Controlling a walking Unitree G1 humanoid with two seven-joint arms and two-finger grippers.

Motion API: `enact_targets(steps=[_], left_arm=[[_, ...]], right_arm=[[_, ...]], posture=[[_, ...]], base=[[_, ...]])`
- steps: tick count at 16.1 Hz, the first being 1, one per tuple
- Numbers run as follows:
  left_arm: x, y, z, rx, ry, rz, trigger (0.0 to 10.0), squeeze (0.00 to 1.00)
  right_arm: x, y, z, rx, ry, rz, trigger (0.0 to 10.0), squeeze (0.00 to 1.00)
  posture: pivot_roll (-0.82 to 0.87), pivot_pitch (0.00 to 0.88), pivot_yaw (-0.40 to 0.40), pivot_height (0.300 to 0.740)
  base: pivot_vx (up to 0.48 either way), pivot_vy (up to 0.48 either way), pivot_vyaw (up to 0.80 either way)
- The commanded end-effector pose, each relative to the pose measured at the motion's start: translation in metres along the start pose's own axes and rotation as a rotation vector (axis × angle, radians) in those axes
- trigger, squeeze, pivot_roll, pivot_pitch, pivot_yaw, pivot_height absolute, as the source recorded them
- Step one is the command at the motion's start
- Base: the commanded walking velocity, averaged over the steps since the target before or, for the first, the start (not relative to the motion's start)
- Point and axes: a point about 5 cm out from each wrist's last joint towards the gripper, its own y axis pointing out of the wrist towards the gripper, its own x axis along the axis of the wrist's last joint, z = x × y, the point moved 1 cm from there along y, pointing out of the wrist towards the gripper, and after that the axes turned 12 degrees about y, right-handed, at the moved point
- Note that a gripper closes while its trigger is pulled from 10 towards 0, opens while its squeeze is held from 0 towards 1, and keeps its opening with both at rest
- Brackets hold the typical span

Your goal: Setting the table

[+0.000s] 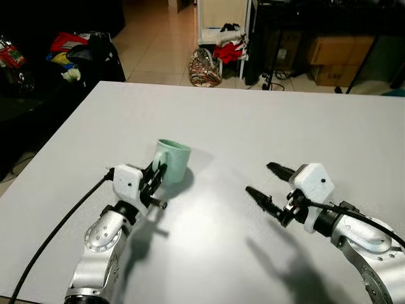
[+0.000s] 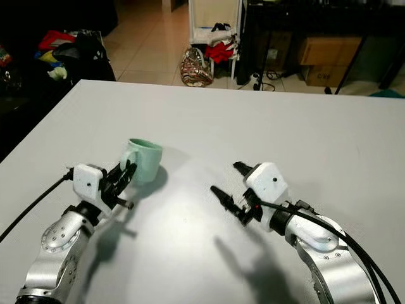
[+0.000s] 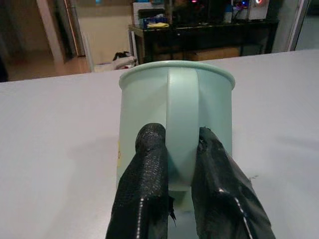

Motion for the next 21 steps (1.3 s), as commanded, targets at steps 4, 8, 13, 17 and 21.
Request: enact_targets(steps=[4, 8, 13, 17, 21], left_arm=[[-0.040, -0.017, -0.001, 0.000, -0.008, 0.207, 10.0, 1.00], [-0.048, -0.021, -0.001, 0.000, -0.008, 0.232, 10.0, 1.00], [-0.024, -0.028, 0.020, 0.019, -0.010, 0.113, 10.0, 0.00], [-0.002, -0.051, 0.033, -0.110, 0.032, 0.082, 10.0, 0.00], [0.059, -0.030, 0.059, 0.006, 0.054, -0.050, 10.0, 0.00]], right_arm=[[-0.001, 0.000, 0.004, 0.085, 0.004, 0.028, 10.0, 0.00], [0.000, -0.004, 0.001, 0.111, 0.005, 0.040, 10.0, 0.00], [0.007, -0.008, -0.003, 0.125, 0.015, 0.021, 10.0, 0.00], [0.013, -0.013, 0.002, 0.178, 0.064, -0.012, 10.0, 0.00], [0.022, -0.005, -0.005, -0.012, 0.142, -0.127, 10.0, 0.00]], posture=[[0.03, 0.000, 0.015, 0.740], [0.03, 0.000, 0.013, 0.740], [0.03, 0.000, 0.025, 0.740], [0.04, 0.000, 0.033, 0.740], [0.06, 0.000, 0.036, 0.740]], base=[[0.000, 0.000, 0.00], [0.000, 0.000, 0.00], [0.000, 0.000, 0.00], [0.000, 0.000, 0.00], [0.000, 0.000, 0.00]])
